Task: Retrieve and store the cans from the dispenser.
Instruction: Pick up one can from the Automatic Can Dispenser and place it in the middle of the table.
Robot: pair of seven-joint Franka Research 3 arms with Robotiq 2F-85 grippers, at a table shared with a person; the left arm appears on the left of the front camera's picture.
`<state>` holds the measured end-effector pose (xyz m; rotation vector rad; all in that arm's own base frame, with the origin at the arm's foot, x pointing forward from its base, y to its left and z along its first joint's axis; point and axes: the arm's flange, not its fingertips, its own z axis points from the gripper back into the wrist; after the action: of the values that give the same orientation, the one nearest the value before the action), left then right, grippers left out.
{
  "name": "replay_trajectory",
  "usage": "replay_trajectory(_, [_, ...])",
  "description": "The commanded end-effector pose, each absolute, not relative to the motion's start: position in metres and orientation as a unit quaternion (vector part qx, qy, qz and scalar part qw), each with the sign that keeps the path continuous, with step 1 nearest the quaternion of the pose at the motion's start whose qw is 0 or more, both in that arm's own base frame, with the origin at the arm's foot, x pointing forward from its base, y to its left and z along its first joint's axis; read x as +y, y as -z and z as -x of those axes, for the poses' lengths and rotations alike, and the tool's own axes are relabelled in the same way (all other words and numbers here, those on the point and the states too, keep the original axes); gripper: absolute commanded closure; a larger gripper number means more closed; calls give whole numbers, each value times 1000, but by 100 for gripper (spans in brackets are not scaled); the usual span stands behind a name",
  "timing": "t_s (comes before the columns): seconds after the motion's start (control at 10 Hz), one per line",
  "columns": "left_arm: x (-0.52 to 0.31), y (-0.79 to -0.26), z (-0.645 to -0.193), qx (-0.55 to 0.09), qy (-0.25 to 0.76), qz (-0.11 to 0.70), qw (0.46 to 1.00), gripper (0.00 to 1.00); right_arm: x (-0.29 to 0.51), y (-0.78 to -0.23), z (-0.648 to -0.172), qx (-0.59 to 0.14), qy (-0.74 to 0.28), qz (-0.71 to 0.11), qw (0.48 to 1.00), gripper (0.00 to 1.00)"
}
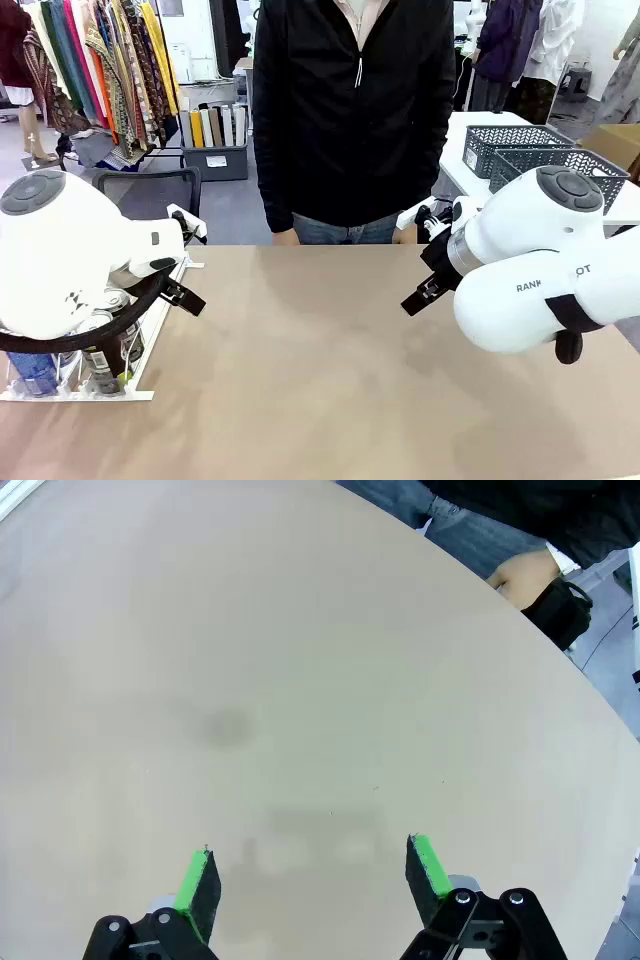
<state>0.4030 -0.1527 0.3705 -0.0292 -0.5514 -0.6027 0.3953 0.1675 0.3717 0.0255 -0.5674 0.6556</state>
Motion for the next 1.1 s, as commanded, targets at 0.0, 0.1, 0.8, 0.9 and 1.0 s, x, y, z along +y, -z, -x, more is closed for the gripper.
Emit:
replay_trajectory(0.0, [-152,-370,-403,-268,292,14,918,0,168,-372,-395,-275,-318,-12,907,0])
replay_trajectory(0.1, [-152,-370,-403,-268,292,14,918,0,168,-372,-395,-275,-318,-12,907,0])
replay_trajectory(0.8, [-152,-370,-403,-268,292,14,918,0,168,-372,-395,-275,-318,-12,907,0])
replay_trajectory(0.9, [-152,-370,-403,-268,292,14,918,0,168,-372,-395,-275,-318,-12,907,0])
replay_trajectory(1.0, [-152,-370,-403,-268,292,14,918,0,168,-372,-395,-275,-318,-12,907,0])
